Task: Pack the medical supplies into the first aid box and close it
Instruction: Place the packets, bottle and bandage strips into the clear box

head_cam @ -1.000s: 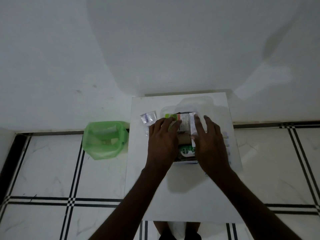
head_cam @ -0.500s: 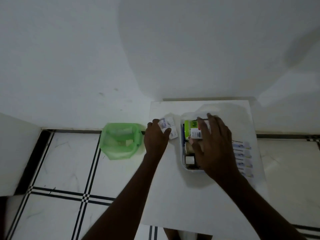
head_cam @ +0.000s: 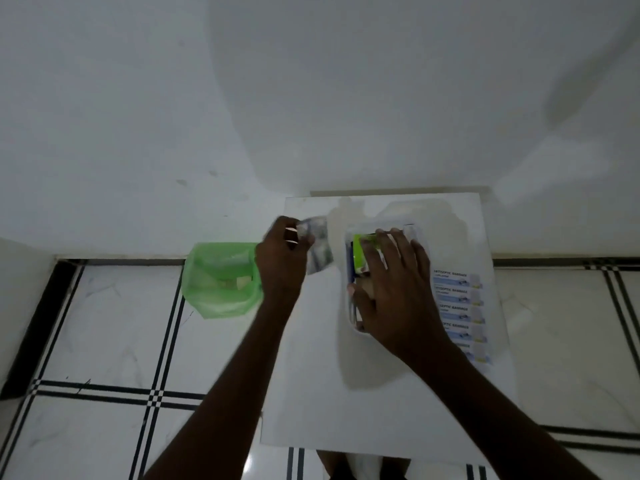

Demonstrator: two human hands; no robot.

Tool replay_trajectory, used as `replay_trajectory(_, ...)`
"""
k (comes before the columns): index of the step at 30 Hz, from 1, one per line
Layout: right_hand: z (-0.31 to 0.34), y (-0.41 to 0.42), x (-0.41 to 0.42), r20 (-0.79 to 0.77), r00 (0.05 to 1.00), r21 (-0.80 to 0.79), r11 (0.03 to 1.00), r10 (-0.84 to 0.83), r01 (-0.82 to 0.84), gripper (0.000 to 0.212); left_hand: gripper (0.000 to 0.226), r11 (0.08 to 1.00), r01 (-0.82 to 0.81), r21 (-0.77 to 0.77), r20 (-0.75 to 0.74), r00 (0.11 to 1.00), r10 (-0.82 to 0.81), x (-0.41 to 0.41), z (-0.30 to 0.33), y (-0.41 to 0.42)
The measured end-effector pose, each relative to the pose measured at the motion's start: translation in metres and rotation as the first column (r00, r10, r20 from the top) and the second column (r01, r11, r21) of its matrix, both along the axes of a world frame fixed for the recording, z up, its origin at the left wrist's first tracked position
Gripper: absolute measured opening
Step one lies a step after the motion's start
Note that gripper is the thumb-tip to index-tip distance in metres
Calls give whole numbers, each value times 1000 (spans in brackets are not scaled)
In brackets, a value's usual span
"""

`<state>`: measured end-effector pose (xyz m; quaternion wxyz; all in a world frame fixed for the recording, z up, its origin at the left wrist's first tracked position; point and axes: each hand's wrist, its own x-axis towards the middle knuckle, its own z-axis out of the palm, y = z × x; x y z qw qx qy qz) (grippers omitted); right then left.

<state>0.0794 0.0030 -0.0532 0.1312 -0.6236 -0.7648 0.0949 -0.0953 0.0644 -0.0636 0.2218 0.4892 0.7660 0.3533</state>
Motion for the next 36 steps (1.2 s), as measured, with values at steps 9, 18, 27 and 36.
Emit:
replay_trajectory(9,-14,-23,64,-262,886,178,883,-382,433,32,39,916,395,-68,91,917,-389,65,42,-23)
replay_trajectory(18,-63,-32,101,165,724,-310,662,-670,683,90,54,947,320,-20,-379,874,-304,89,8,-55)
replay_trajectory(27,-75,-17,136,-182,577,-354,601,-796,717,65,52,956,293,35,-260,926,-274,87,3,-65)
replay_trajectory(36,5,-9,141,-538,547,-385,764,-642,519,29,51,880,471,69,-140,878,-459,64,7,-52)
